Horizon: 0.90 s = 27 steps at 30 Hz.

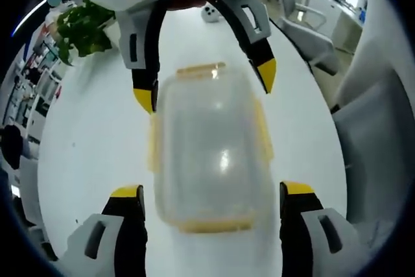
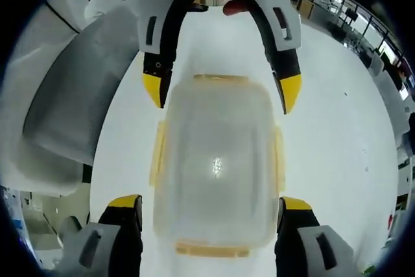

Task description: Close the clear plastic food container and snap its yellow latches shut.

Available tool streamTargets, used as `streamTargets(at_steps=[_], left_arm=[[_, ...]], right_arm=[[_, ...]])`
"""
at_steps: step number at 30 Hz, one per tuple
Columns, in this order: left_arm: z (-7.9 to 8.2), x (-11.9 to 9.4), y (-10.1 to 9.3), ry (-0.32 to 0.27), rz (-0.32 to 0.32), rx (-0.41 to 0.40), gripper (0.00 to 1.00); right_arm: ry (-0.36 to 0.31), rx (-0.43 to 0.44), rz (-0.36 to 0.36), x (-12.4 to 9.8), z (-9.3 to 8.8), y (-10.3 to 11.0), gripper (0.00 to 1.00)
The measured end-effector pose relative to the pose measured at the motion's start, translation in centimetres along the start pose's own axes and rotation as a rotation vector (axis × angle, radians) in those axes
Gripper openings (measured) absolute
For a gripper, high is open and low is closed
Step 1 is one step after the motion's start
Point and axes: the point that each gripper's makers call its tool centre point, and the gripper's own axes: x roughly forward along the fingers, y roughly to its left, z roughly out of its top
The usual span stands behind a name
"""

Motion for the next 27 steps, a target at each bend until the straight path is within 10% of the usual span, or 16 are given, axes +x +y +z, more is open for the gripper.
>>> streamTargets(at_steps=[27], left_arm=[[-0.37, 0.89, -0.21, 0.033, -0.058, -0.039, 0.78]], right_arm=[[0.025, -0.006, -0.021, 0.83, -0.23, -0.31, 0.82]])
